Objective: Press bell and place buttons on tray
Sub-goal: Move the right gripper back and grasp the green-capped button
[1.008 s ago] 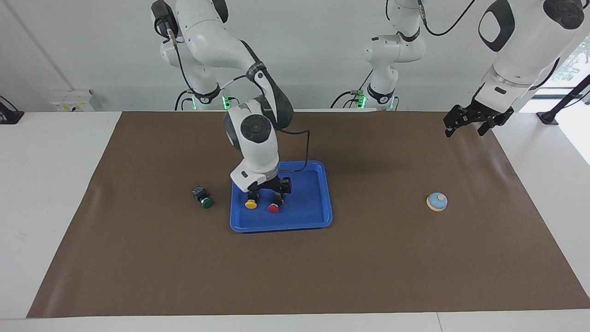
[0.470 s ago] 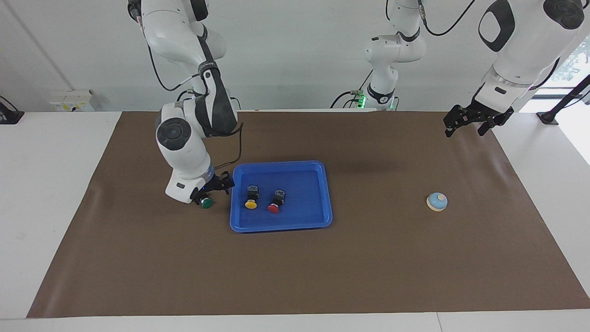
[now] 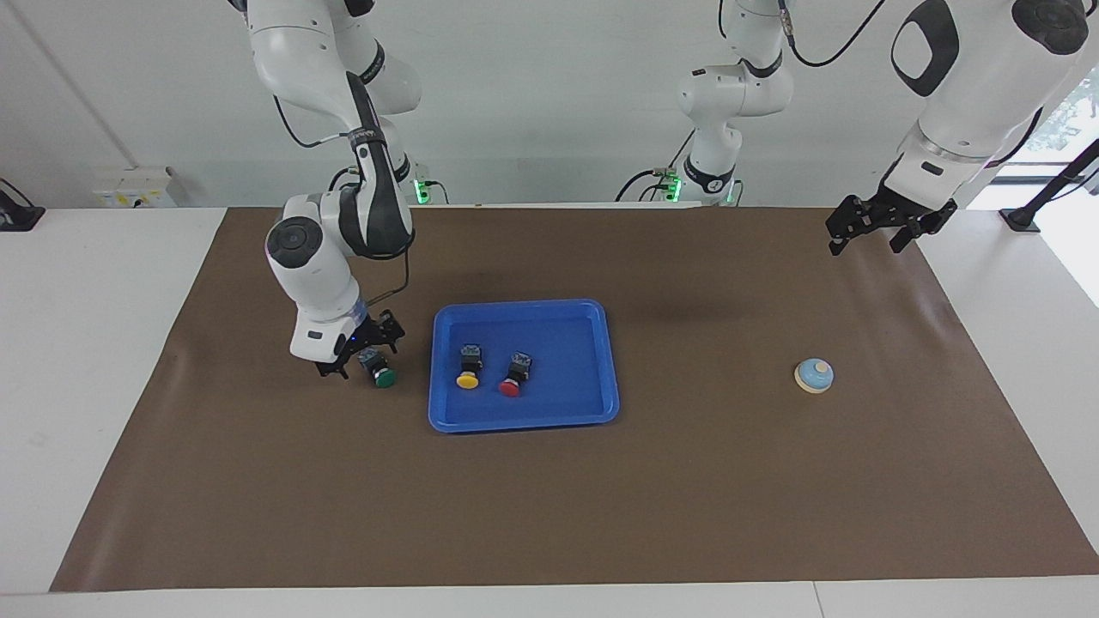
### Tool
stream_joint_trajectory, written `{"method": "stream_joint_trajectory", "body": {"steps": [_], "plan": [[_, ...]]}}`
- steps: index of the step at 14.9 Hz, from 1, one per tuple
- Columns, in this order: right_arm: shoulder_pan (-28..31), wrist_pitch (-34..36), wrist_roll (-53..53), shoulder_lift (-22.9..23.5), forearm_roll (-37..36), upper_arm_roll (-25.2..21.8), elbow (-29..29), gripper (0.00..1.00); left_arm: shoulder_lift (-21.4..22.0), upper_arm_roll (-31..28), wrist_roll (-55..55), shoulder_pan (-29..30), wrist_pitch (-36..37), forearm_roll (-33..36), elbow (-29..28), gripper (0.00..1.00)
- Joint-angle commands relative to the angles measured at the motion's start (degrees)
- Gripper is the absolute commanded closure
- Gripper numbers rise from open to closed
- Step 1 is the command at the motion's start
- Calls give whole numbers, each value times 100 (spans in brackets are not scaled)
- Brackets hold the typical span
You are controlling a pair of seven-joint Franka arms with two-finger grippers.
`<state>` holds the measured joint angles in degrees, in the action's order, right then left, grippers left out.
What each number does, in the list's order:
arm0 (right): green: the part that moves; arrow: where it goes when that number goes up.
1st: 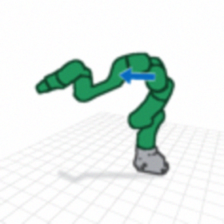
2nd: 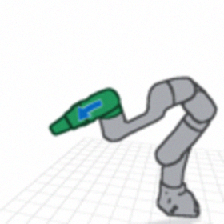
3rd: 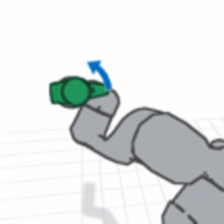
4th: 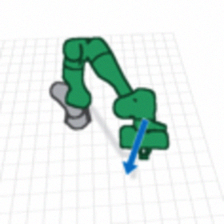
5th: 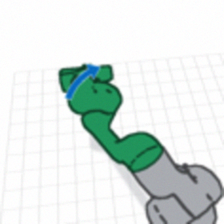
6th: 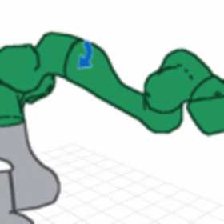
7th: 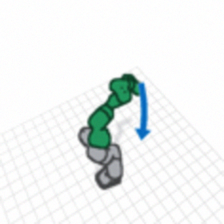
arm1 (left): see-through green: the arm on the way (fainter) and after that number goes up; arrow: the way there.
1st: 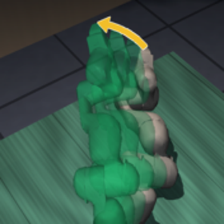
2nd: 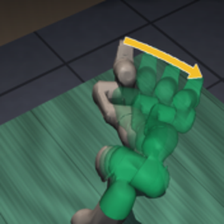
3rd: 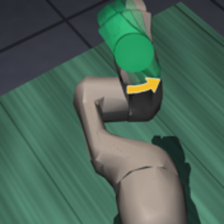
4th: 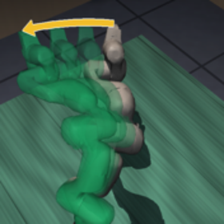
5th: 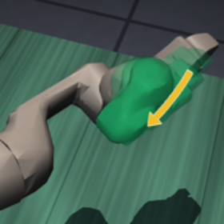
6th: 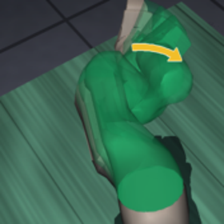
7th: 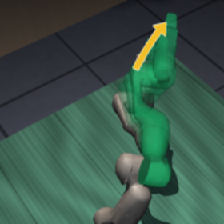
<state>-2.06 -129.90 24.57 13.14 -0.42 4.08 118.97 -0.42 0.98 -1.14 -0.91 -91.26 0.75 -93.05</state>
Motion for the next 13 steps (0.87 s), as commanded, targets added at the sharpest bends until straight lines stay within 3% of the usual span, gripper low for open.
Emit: {"method": "stream_joint_trajectory", "body": {"steps": [1, 6, 8, 10, 12, 13], "plan": [[48, -430, 144, -391, -46, 67, 661, 0, 7, -10, 53, 3, -6, 48, 33, 0], [57, -1018, 223, -462, -46, 58, 1101, 0, 7, -10, 53, 3, -6, 48, 33, 0], [83, -1256, 206, -453, -38, 58, 1242, 8, 7, -10, 53, 3, -6, 48, 33, 0], [118, -1310, 153, -444, -29, 67, 1295, 23, 7, -10, 53, 3, -6, 48, 33, 0], [127, -1310, 118, -444, -3, 58, 1287, 58, 7, -10, 53, 3, -6, 48, 33, 0], [127, -1302, 5, -444, 6, 58, 1287, 84, 7, -10, 53, 3, -6, 48, 33, 0]]}}
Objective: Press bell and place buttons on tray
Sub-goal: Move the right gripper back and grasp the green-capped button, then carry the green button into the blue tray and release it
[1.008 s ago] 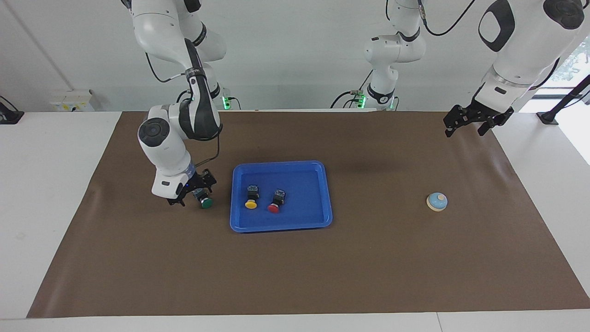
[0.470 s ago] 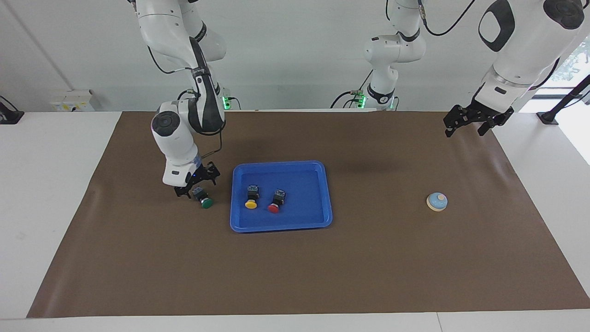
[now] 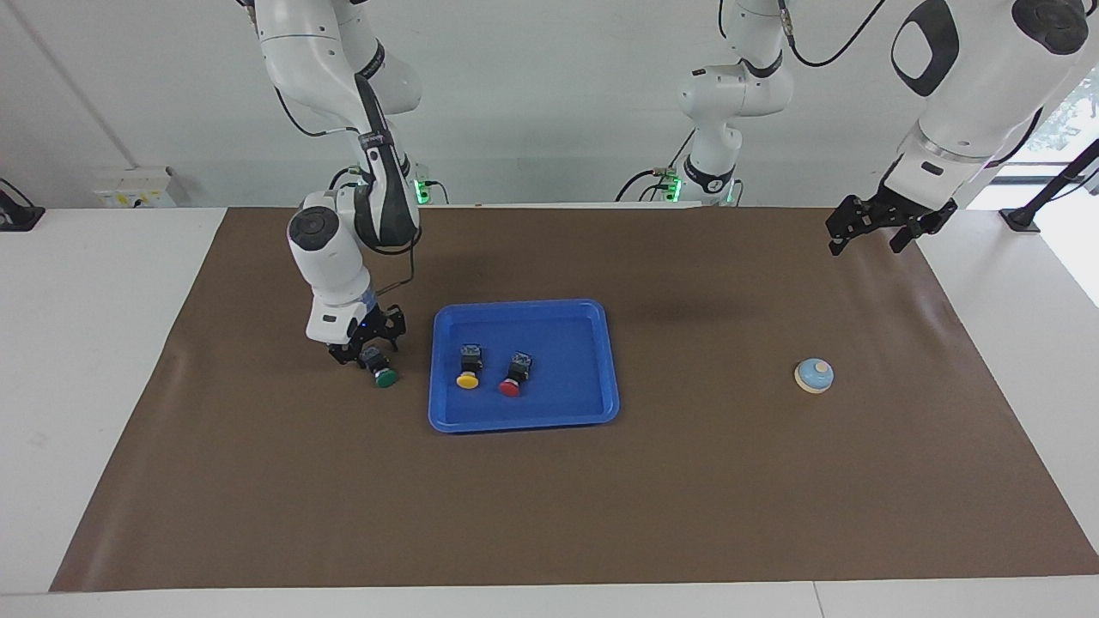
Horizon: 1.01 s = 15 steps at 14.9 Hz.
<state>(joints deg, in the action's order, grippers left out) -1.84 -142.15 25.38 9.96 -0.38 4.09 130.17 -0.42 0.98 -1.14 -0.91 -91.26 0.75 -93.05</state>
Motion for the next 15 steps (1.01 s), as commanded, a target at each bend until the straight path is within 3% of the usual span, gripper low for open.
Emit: {"method": "stream_joint_trajectory", "body": {"steps": [1, 3, 5, 7, 10, 13, 15], "plan": [[97, -68, -251, -117, 3, 57, 141, 100, 7, -10, 53, 3, -6, 48, 33, 0], [88, 72, -533, -99, 29, 66, -165, 100, 7, -10, 53, -5, -6, 48, 33, 0], [-8, 1096, -1050, 6, 55, 74, -1041, 100, 7, -10, 53, 3, -6, 48, 33, 0], [-358, 2091, -2172, 269, 55, 110, -2079, 100, 7, -10, 53, 3, -6, 48, 33, 0], [-1140, 2418, -4246, 524, 47, 101, -2766, 100, 7, -10, 53, -5, -6, 48, 33, 0], [-1730, 3156, -5312, 1269, 64, 101, -3995, 100, 7, -10, 53, 3, -6, 48, 33, 0], [-2169, 3097, -5954, 1735, 56, 101, -4446, 100, 7, -10, 53, 3, -6, 48, 33, 0]]}}
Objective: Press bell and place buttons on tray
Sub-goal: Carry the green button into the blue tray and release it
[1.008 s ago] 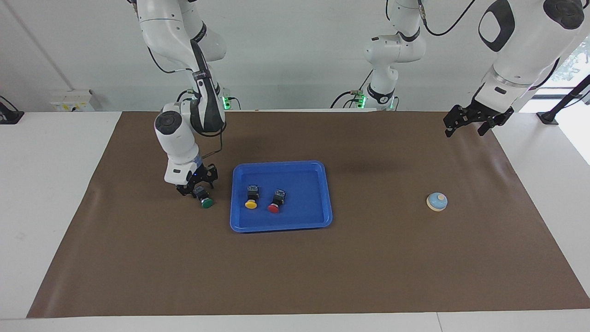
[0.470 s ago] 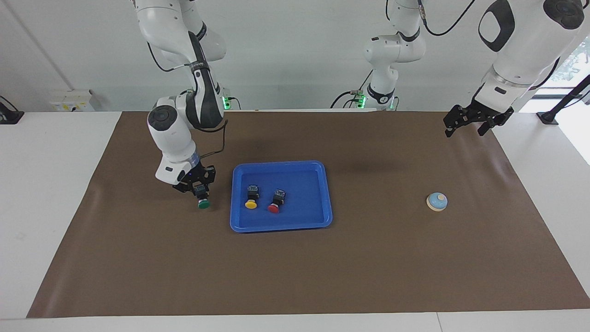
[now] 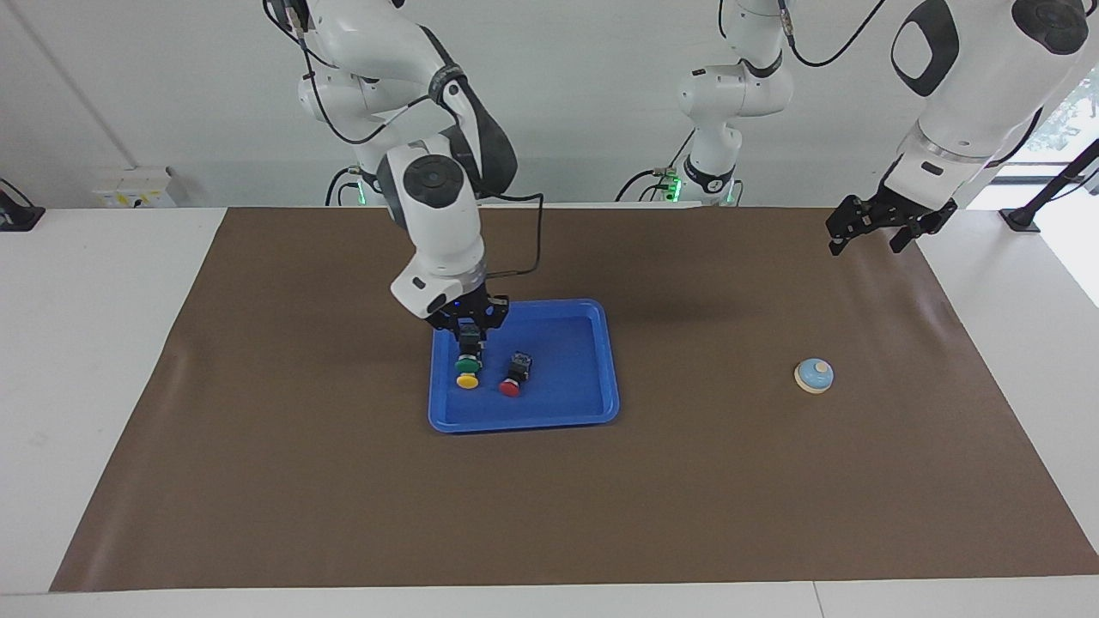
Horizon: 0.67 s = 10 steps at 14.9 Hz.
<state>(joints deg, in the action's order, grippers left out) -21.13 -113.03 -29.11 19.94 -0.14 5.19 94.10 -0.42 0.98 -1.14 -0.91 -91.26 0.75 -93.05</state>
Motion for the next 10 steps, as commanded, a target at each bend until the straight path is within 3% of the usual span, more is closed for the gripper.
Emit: {"method": "stream_joint_trajectory", "body": {"steps": [1, 5, 10], "plan": [[-390, 107, -752, 922, 22, -9, -945, 100, 7, -10, 53, 3, -6, 48, 33, 0], [-541, -640, -1027, 1169, 337, -9, -894, 100, 7, -10, 53, -5, -6, 48, 33, 0], [-770, -896, -1176, 1433, 304, -27, -868, 100, 7, -10, 53, -5, -6, 48, 33, 0]]}}
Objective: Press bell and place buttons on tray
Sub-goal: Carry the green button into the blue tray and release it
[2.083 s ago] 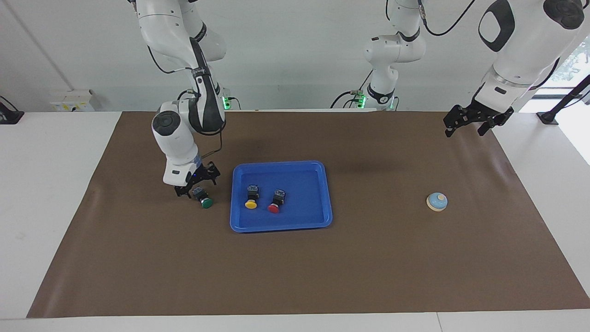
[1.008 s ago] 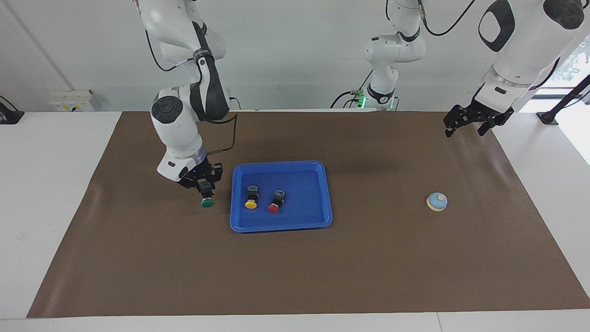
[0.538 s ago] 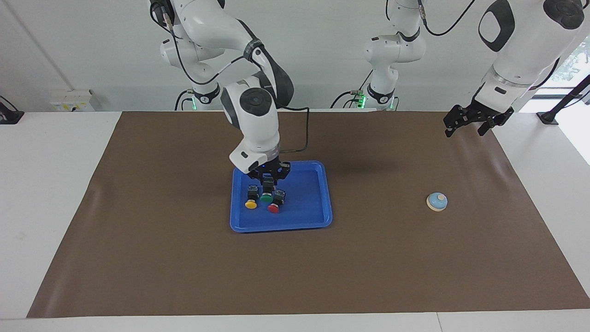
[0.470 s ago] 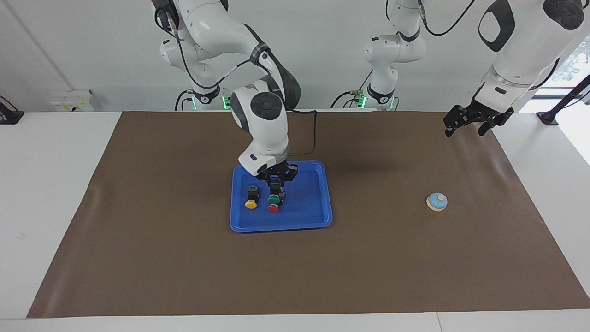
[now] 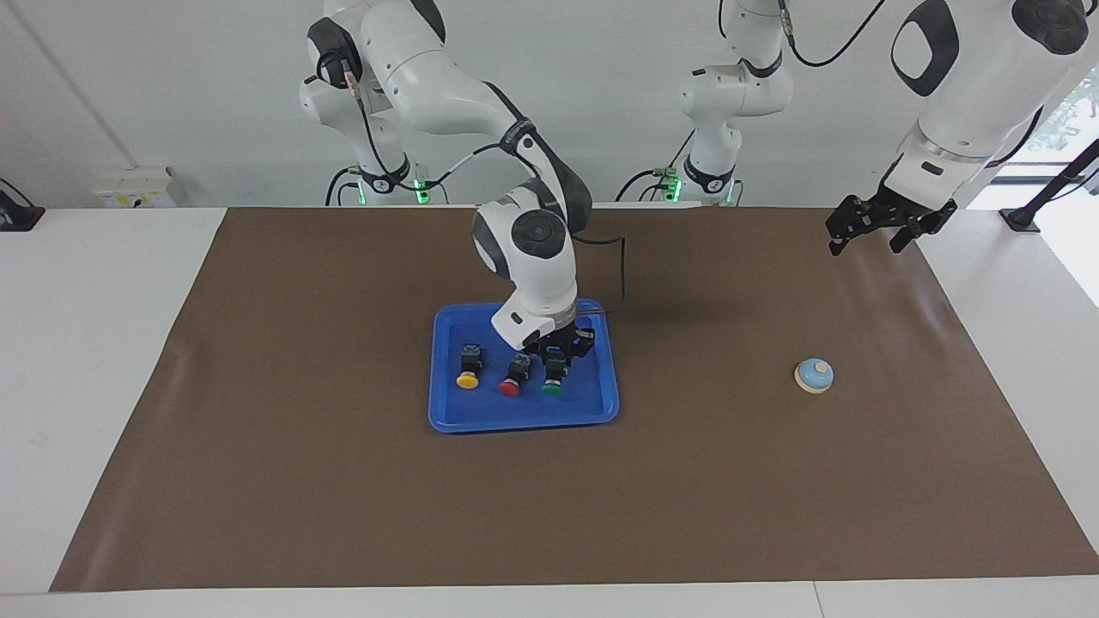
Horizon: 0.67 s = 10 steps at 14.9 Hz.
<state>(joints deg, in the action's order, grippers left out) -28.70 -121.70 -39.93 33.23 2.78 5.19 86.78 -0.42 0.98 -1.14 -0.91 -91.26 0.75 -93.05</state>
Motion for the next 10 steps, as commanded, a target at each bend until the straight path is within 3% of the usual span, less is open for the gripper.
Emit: {"method": "stream_joint_trajectory", "body": {"steps": [1, 4, 6, 8, 10], "plan": [[14, -108, -85, 96, 21, -18, -74, 100, 7, -10, 53, -5, -6, 48, 33, 0], [5, -547, -85, 70, 29, -18, 312, 100, 7, -10, 53, -5, -6, 48, 33, 0], [49, -487, -41, 43, 21, -27, 384, 100, 7, -10, 53, -5, -6, 48, 33, 0], [84, -137, -32, 8, 3, -53, 253, 0, 7, -10, 53, -5, -6, 48, 33, 0], [154, 792, -32, -44, -137, -62, -395, 0, 7, -10, 53, -5, -6, 48, 33, 0]]}}
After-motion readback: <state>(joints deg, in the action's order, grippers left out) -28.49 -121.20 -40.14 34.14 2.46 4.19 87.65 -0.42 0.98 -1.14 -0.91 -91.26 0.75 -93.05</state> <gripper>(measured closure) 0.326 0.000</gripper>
